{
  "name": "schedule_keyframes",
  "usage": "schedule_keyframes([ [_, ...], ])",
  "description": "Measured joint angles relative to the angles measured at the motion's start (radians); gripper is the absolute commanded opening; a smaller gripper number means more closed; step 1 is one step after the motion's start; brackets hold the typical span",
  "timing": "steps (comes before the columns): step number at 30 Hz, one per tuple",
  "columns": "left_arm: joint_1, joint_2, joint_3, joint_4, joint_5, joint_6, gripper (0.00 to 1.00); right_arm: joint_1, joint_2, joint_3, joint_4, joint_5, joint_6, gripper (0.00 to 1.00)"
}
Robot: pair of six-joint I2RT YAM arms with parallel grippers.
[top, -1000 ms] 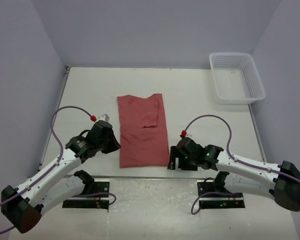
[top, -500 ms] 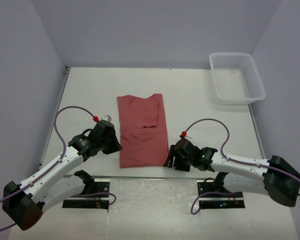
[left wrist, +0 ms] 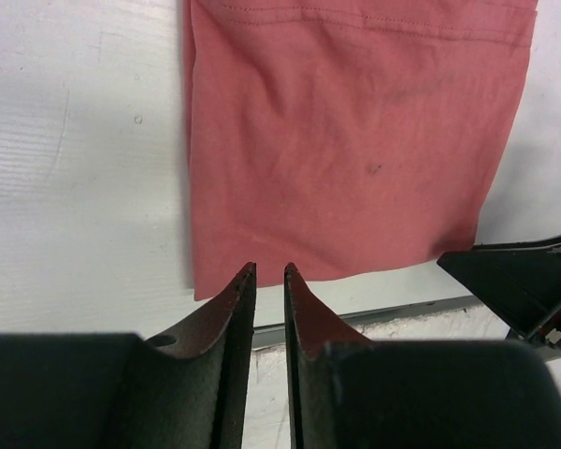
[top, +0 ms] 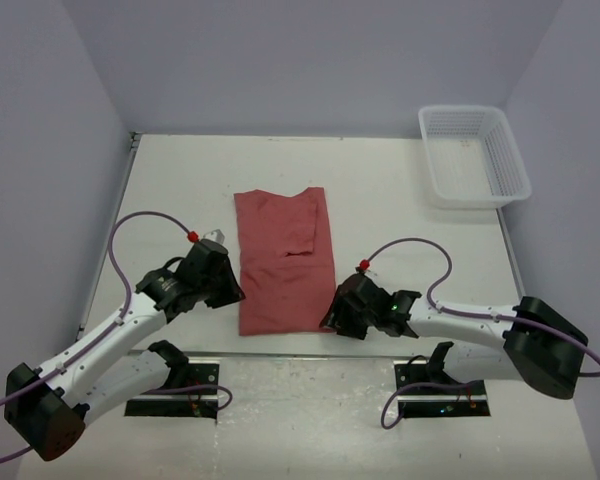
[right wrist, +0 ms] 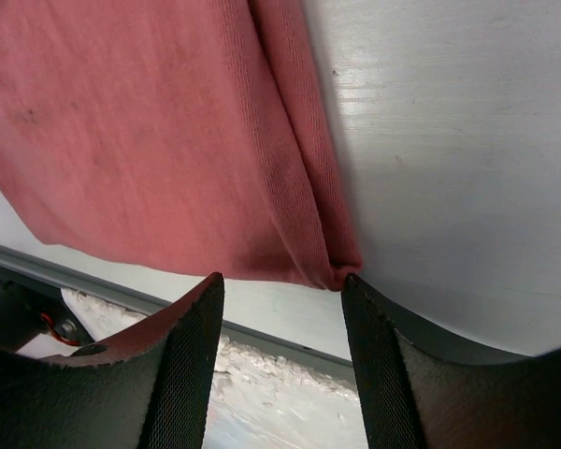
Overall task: Fold and stack the t-shirts
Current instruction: Grab one side of the 2/3 rectangular tshirt with both arms
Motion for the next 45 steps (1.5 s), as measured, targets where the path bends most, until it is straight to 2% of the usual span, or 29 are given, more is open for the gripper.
schedule_keyframes([
  [11,0.000,-0.008,0.026,-0.003,0.005,0.008,0.20,0.001,0.003,0.034,-0.114,0.075,0.109,0.55],
  [20,0.000,-0.007,0.033,-0.003,0.010,0.011,0.21,0.001,0.076,0.083,-0.150,0.088,0.146,0.47],
  [26,0.000,-0.007,0.039,-0.004,0.009,0.013,0.21,0.005,0.095,0.083,-0.147,0.094,0.182,0.25],
  [28,0.000,-0.005,0.042,-0.010,0.009,0.012,0.19,0.010,0.101,0.084,-0.147,0.100,0.192,0.21],
  [31,0.000,0.004,0.049,-0.036,0.005,0.009,0.14,0.019,0.113,0.089,-0.145,0.105,0.201,0.01],
  [34,0.000,0.026,0.051,-0.071,-0.010,0.007,0.12,0.021,0.119,0.092,-0.143,0.106,0.204,0.00],
  [35,0.000,0.038,0.051,-0.084,-0.015,0.006,0.14,0.021,0.123,0.095,-0.143,0.106,0.203,0.00],
  [36,-0.003,0.049,0.051,-0.096,-0.019,0.003,0.21,0.022,0.127,0.098,-0.143,0.106,0.203,0.00],
  [38,-0.013,0.066,0.050,-0.120,-0.027,-0.009,0.29,0.022,0.134,0.103,-0.142,0.106,0.201,0.00],
  [41,-0.051,0.079,0.049,-0.149,-0.041,-0.028,0.31,0.022,0.142,0.107,-0.132,0.105,0.197,0.00],
  [43,-0.072,0.092,0.049,-0.169,-0.051,-0.045,0.35,0.023,0.146,0.107,-0.120,0.102,0.195,0.00],
  [44,-0.080,0.102,0.049,-0.176,-0.055,-0.049,0.40,0.023,0.148,0.106,-0.114,0.102,0.195,0.00],
  [45,-0.087,0.113,0.049,-0.183,-0.055,-0.055,0.50,0.023,0.148,0.105,-0.107,0.101,0.194,0.00],
])
